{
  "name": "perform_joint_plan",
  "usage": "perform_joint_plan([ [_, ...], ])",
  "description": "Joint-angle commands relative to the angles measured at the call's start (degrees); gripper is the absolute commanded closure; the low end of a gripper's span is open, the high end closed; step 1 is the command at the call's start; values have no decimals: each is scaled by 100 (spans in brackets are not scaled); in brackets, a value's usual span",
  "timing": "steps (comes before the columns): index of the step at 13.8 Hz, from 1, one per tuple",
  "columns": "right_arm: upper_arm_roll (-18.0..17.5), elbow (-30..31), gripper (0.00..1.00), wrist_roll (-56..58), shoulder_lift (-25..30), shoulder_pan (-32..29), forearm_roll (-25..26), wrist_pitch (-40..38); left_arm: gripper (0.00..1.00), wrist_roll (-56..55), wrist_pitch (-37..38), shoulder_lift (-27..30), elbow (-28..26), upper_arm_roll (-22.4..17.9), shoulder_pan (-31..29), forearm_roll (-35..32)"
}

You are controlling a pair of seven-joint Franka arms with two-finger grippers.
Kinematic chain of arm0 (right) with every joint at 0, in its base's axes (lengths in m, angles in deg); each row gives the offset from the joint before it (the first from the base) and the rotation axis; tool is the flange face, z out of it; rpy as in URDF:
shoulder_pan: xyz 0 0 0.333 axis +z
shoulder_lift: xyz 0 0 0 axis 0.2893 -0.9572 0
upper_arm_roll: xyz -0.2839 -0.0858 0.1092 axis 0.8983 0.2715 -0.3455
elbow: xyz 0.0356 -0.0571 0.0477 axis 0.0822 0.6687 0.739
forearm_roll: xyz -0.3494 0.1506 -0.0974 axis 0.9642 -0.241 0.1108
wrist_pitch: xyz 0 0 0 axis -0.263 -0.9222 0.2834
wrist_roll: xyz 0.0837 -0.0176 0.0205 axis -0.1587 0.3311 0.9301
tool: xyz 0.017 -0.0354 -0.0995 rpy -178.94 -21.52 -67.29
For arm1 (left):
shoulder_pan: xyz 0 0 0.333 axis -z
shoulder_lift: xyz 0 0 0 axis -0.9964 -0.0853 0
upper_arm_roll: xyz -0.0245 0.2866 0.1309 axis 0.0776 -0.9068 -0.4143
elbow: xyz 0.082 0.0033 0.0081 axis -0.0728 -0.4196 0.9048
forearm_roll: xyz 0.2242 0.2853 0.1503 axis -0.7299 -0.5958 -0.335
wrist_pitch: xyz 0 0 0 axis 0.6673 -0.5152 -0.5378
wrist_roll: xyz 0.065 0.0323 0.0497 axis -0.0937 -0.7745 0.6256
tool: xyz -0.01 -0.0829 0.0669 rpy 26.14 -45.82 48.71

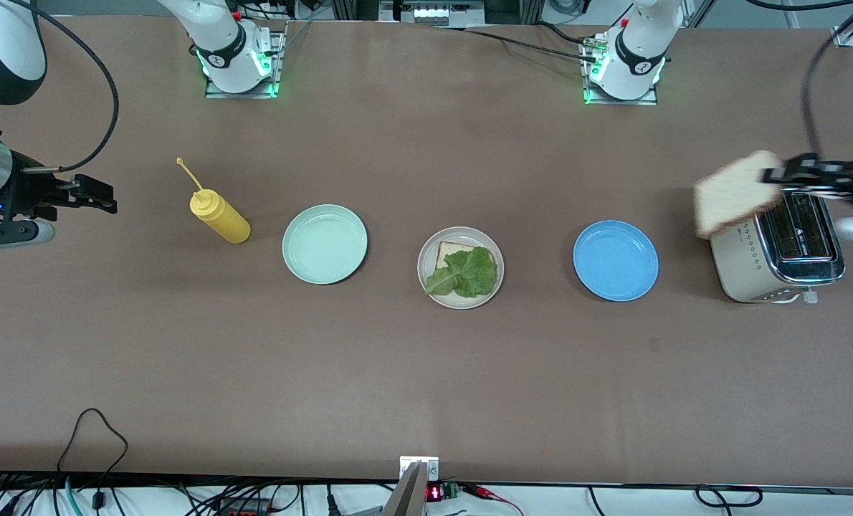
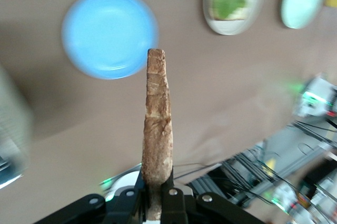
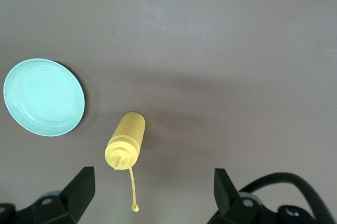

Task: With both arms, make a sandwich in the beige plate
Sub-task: 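Carry the bread slice over the lettuce on the beige plate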

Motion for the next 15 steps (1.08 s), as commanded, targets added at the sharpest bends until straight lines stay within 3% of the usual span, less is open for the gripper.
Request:
perform_joint_plan([
  [1, -8, -171, 0, -73, -72, -74, -93, -51, 100, -125, -462, -287, -371, 42, 754, 514],
  [8, -17, -171, 0, -47, -54, -92, -120, -104, 100, -433, -2834, -1747, -662, 42, 1960, 1920],
  [10, -26, -171, 0, -73, -63, -92, -111, -51, 100, -389, -3195, -2028, -662, 42, 2066, 2254],
  [15, -17, -171, 0, -82, -72, -100, -102, -25, 100, -388, -3759, -2337, -890, 42, 2312, 2300],
])
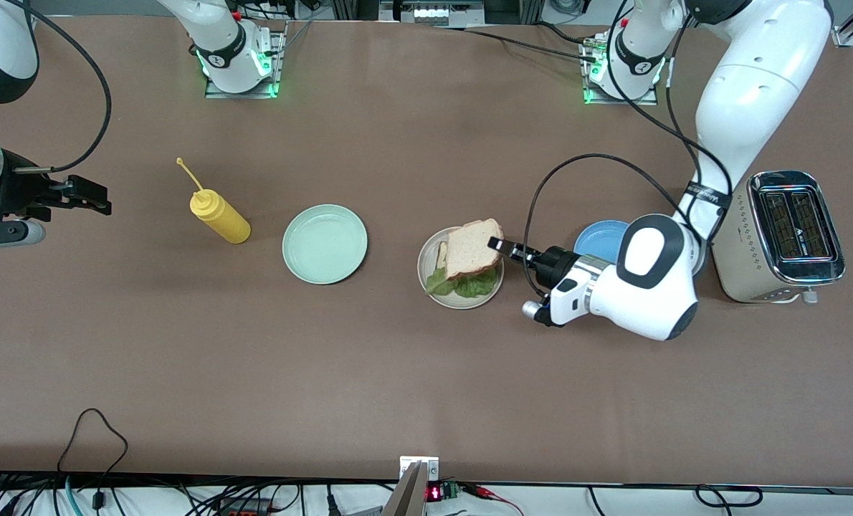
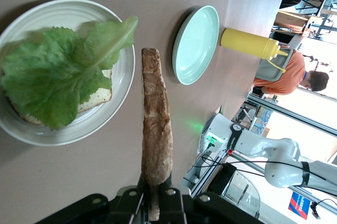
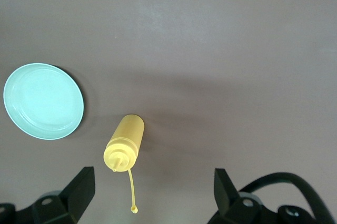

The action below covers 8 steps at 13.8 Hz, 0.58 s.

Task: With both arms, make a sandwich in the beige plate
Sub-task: 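Carry the bread slice over the lettuce on the beige plate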

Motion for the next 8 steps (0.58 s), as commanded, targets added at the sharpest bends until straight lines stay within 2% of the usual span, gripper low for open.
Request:
perform_joint_plan([
  [1, -24, -134, 0, -47, -62, -56, -91, -28, 100, 37, -231, -71, -115, 0, 84, 146],
  [8, -16, -134, 0, -65, -62, -144, -144, -10, 100, 572, -565, -458, -106, -43, 93, 137],
])
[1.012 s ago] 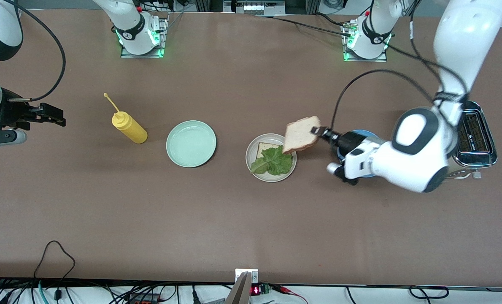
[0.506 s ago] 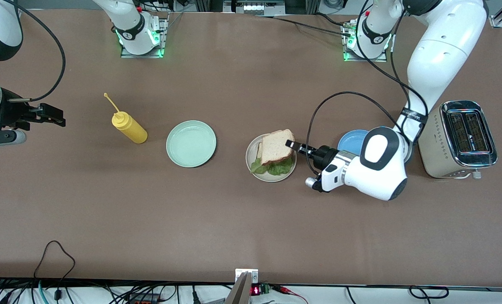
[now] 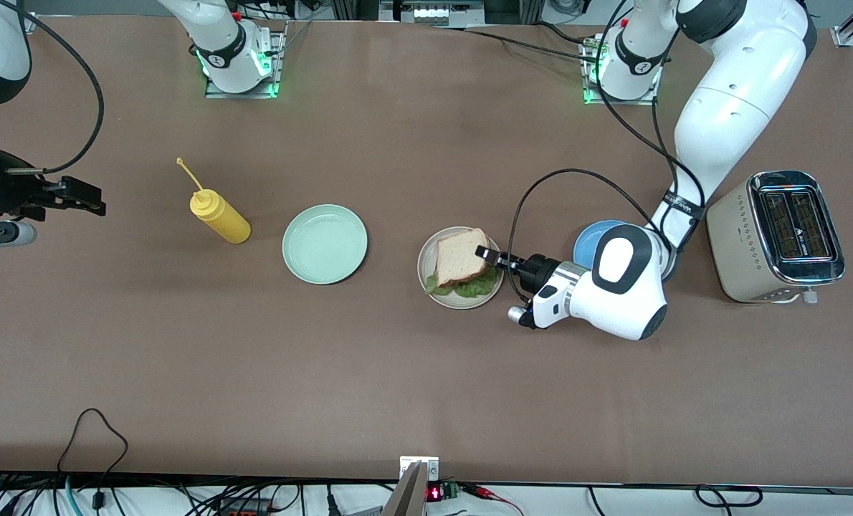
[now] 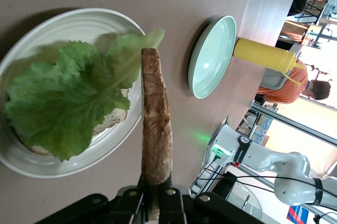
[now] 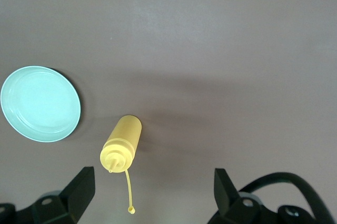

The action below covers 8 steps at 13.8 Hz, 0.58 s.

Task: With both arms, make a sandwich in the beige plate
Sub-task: 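Lower the bread slice onto the lettuce and open the left gripper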

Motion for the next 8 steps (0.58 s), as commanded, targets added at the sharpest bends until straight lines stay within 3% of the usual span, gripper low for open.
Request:
perform_joint_plan([
  [1, -25, -133, 0, -34, -59, -67, -180, -34, 100, 479, -62, -124, 9, -41, -25, 137],
  [8, -43, -133, 0, -234, -16, -67, -356, -43, 100, 796, -106, -380, 9, -199, -52, 49],
])
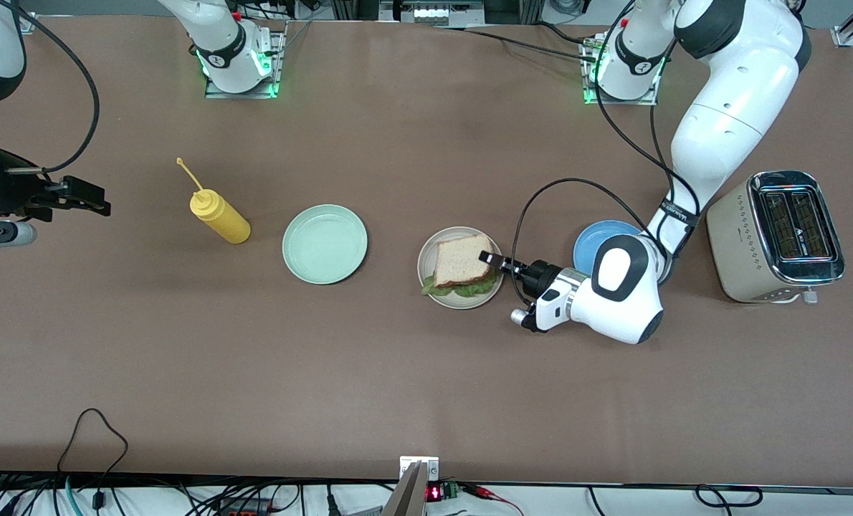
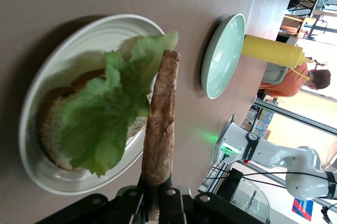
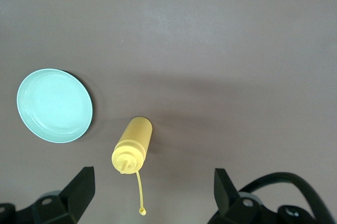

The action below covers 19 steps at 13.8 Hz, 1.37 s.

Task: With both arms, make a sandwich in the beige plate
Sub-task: 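Lower the bread slice onto the lettuce and open the left gripper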

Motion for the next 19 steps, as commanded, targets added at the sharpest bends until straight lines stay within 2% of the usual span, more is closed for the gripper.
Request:
perform_joint_plan([
  [1, -54, -126, 0, -435, 11, -37, -93, -64, 99, 427, -39, -113, 13, -141, -3, 57],
  [3, -54, -126, 0, -569, 20, -45, -93, -117, 94, 640, -40, -210, 30, -264, 6, 58],
  [5, -46, -126, 0, -560, 20, -45, -93, -117, 81, 632, -48, -272, 57, -291, 15, 66],
  [6, -46, -126, 0, -569, 29, -45, -93, -117, 69, 562, -135, -281, 66, -326, 32, 75],
  [8, -46, -126, 0, -569, 29, -45, -102, -117, 0, 657, -364, -281, 66, -361, 24, 40],
  [10, -46, -126, 0, -569, 20, -54, -102, -126, 0, 658, -409, -246, 74, -370, 15, 40],
  [12, -46, -126, 0, -569, 20, -45, -102, -126, 0, 658, -417, -167, 110, -606, 15, 14],
  [15, -46, -126, 0, -569, 20, -45, -102, -117, 0, 597, -417, 70, 136, -660, -64, -687],
  [17, -46, -126, 0, -569, 11, -45, -119, -99, 0, 553, -365, 403, 92, -695, -82, -716],
  [19, -46, -126, 0, -569, -24, -45, -128, -73, 0, 552, -164, 755, 66, -940, -91, -890],
])
